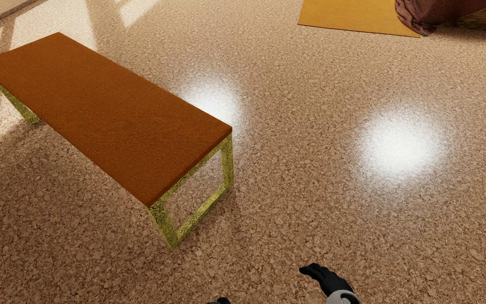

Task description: Walk towards the armchair

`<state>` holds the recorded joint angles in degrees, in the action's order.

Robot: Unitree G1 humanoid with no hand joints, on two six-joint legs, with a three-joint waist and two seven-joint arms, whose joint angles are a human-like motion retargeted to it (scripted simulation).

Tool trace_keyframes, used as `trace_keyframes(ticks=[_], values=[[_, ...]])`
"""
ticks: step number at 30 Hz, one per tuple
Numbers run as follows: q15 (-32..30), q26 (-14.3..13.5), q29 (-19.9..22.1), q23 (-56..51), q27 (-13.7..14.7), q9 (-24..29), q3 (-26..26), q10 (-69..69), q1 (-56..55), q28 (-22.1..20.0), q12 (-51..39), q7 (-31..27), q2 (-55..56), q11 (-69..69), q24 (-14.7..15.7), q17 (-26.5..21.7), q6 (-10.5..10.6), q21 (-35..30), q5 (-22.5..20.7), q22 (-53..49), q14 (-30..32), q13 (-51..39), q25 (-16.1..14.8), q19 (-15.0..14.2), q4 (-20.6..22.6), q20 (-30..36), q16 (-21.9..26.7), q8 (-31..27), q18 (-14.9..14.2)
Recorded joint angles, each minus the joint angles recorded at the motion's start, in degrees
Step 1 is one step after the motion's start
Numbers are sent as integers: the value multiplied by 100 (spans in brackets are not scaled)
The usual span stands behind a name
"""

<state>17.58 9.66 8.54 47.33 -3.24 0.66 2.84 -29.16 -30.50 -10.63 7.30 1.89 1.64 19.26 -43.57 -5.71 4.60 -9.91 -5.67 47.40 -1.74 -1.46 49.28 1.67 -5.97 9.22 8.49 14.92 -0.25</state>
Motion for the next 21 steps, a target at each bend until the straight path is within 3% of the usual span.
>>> trace_keyframes(ticks=[2, 6, 9, 12, 14, 17, 20, 21], values=[[59, 97, -29, -82, -36, -26, 72, 1419, 63, -105, 102, 0, -332, -222, -92, -78, -66, -168, -14, 67, 408, -100, -113, -63, 150, -73, -228, -105, -286], [-145, 285, 82, -90, -274, -49, 163, 1453, 347, 24, 188, -71, -963, -155, -389, -37, -211, -94, 140, 527, 1324, 39, -354, -208, 384, -14, -563, -384, 61], [-1296, 259, -39, 99, -498, -83, 162, 1156, 771, 355, 49, 152, -993, 609, -575, 29, -435, 81, 550, 935, 765, 437, -445, -463, 629, 13, -671, -548, 303], [-2674, -21, -831, 94, -236, -63, 115, 868, 1182, 244, -81, 467, -144, 2736, -627, -322, -608, -290, 1135, 795, 131, 651, -41, -656, 827, -17, -703, -730, 384], [-3492, -152, -774, -104, -257, 4, 35, 684, 1471, 151, -281, 733, 710, 4298, -706, -510, -746, -137, 1754, 724, -275, 756, 28, -1034, 1008, 140, -681, -844, 413], [-2180, -260, -48, -354, -558, 87, -125, 553, 1993, -72, -708, 1004, 1909, 5207, -792, -350, -887, 450, 1913, 786, -753, 925, -355, -844, 1224, 209, -522, -1167, 411], [-1176, -344, -20, -533, -538, 79, -294, 563, 2448, -359, -1159, 1032, 2644, 3922, -665, -297, -875, 620, 1758, 631, -1034, 1075, -534, -665, 1304, 156, -407, -980, 373], [-1099, -407, -53, -526, -526, 62, -337, 636, 2595, -412, -1294, 1019, 2768, 3124, -617, -280, -847, 622, 1711, 535, -1078, 1094, -533, -636, 1308, 176, -353, -827, 360]])
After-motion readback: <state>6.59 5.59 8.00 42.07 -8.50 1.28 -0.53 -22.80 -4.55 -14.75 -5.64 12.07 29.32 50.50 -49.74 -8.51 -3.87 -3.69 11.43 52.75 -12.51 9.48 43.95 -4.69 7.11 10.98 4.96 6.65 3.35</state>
